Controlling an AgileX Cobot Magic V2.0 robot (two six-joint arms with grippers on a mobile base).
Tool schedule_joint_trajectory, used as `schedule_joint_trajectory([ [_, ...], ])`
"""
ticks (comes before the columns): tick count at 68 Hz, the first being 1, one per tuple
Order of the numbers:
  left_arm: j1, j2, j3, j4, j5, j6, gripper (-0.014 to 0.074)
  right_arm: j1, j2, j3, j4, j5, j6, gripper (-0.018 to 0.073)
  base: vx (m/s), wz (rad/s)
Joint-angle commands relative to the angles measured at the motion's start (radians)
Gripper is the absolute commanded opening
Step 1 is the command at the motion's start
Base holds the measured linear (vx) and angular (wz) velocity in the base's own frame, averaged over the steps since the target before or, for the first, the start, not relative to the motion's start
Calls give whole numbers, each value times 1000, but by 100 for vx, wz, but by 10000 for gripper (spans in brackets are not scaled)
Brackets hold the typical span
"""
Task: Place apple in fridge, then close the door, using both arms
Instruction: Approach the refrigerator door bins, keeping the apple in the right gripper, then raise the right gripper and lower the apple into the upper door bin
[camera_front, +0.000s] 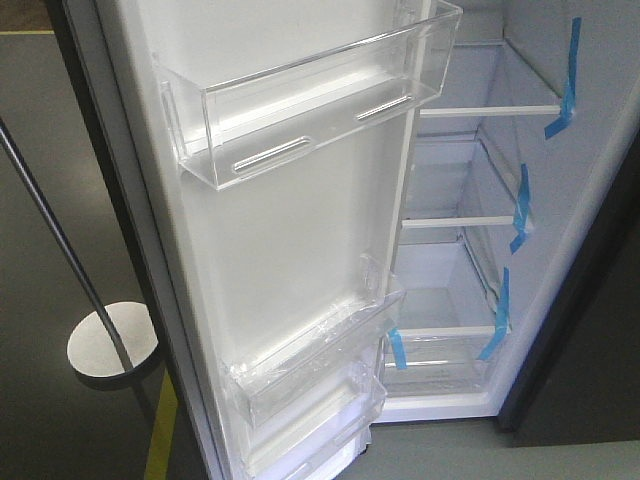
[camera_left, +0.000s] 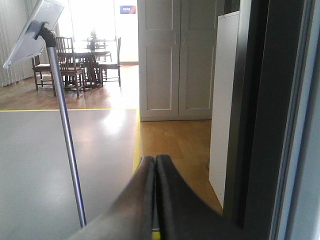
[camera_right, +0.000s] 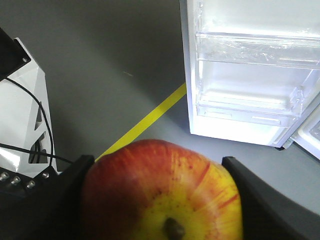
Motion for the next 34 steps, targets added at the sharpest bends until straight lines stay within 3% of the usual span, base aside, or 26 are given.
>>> schedule_joint_trajectory([
  [1,1,-13,6,-7,-75,-9,-6,-1,5,-26,6,-86,-7,193,0,0],
  [8,1,-13,6,-7,-75,-9,-6,-1,14,-26,-64,-204,47,193,0,0],
  [14,1,-13,6,-7,-75,-9,-6,-1,48,-26,-180,-291,137,196,0,0],
  [24,1,-13,6,-7,-75,-9,-6,-1,165,-26,-421,-342,363,213,0,0],
  [34,1,-13,6,-7,-75,-9,-6,-2,329,-71,-564,-374,464,252,0,0],
])
